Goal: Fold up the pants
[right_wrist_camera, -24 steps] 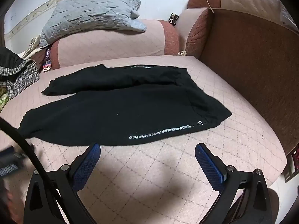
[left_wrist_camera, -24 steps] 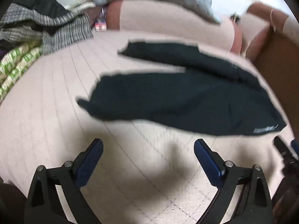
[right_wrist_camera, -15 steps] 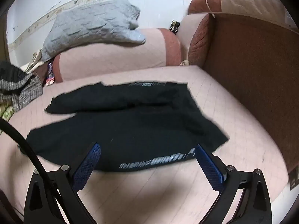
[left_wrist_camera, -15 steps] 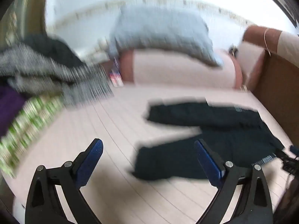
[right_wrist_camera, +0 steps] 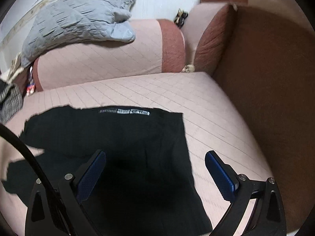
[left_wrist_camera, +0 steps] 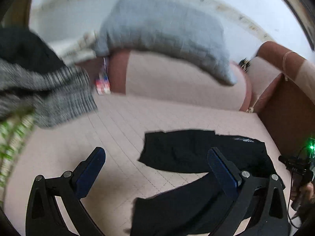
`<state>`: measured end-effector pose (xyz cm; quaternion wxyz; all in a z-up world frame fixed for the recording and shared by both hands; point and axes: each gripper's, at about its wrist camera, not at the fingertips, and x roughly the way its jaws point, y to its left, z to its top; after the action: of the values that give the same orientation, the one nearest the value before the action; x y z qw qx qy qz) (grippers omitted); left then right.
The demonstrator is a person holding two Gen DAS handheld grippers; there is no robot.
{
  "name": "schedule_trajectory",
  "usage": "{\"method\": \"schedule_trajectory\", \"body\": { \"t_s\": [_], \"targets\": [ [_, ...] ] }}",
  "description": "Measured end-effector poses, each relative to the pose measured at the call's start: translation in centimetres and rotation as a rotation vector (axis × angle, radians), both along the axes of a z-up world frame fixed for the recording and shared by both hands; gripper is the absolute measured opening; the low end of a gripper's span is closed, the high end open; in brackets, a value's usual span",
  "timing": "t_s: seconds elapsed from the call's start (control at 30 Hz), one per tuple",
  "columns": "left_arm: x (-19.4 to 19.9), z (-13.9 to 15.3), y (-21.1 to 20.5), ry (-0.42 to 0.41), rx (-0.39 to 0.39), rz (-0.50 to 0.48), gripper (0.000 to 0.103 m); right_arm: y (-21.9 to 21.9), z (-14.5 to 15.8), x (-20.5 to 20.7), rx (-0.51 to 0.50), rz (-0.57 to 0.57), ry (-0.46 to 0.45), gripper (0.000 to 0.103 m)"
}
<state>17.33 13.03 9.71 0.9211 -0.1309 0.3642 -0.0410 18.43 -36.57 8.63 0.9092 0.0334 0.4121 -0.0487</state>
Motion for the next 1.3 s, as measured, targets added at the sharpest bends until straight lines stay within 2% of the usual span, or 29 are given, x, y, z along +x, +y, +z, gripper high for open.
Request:
{"method": "schedule_trajectory", "body": {
  "t_s": [0.07,0.13,0.27,0.47,0.6,0.67,0.77,0.83,0.87,0.9,0.93,0.97,1.0,1.03,1.07,1.13,1.3],
  "targets": [
    [2.2,-2.3,0.6,0.042,-0.105,-0.026,0.102,-0.7,-0.5,2.4,0.051,-0.001,0.023,0.102],
    [4.7,-3.6,0.6,0.098,-0.143,-0.054,0.100,-1.1,-1.0,4.8,0.065,0.000,0.043,0.102],
    [9.8,-5.7,-0.3,0.212,-0.108,-0.104,0.100,-0.4,-2.5,9.7,0.044,0.071,0.088,0.099],
    [14.7,-8.3,-0.6,0.268,-0.083,-0.111,0.100,0.7,-4.9,14.9,-0.028,0.162,0.149,0.096],
    [16.6,-9.6,-2.1,0.293,-0.055,-0.183,0.100,1.4,-6.3,16.6,-0.015,0.224,0.187,0.095],
    [17.5,-10.9,-3.7,0.340,-0.026,-0.250,0.100,1.4,-6.9,17.3,-0.008,0.240,0.197,0.095],
    [17.8,-11.0,-6.0,0.321,0.116,-0.289,0.103,1.9,-7.9,18.9,-0.007,0.262,0.218,0.095],
    [18.0,-10.8,-7.0,0.327,0.162,-0.314,0.103,2.6,-8.6,19.4,-0.002,0.289,0.252,0.093],
    [17.8,-10.7,-7.2,0.325,0.162,-0.324,0.100,3.1,-8.9,19.5,-0.009,0.307,0.259,0.087],
    [17.5,-10.4,-7.5,0.318,0.174,-0.326,0.079,3.5,-8.9,19.4,-0.010,0.320,0.248,0.085],
    [17.3,-10.0,-7.4,0.303,0.203,-0.329,0.047,3.8,-8.8,19.1,-0.005,0.331,0.236,0.074],
    [17.2,-9.6,-7.2,0.291,0.212,-0.343,0.035,4.1,-8.7,18.8,0.013,0.351,0.231,0.056],
    [17.2,-9.4,-7.0,0.295,0.174,-0.361,0.016,4.3,-8.6,18.5,0.029,0.367,0.230,0.044],
    [17.3,-9.2,-6.6,0.304,0.125,-0.371,0.016,4.6,-8.4,18.3,0.041,0.379,0.234,0.026],
    [17.3,-9.0,-6.7,0.302,0.132,-0.363,0.016,4.9,-8.1,18.2,0.035,0.381,0.244,0.019],
    [17.1,-8.5,-6.9,0.286,0.155,-0.358,0.016,5.0,-7.7,18.1,0.037,0.377,0.258,0.012],
    [16.0,-6.0,-7.4,0.211,0.174,-0.325,0.016,4.4,-5.2,16.6,0.068,0.335,0.211,0.010]
  ]
}}
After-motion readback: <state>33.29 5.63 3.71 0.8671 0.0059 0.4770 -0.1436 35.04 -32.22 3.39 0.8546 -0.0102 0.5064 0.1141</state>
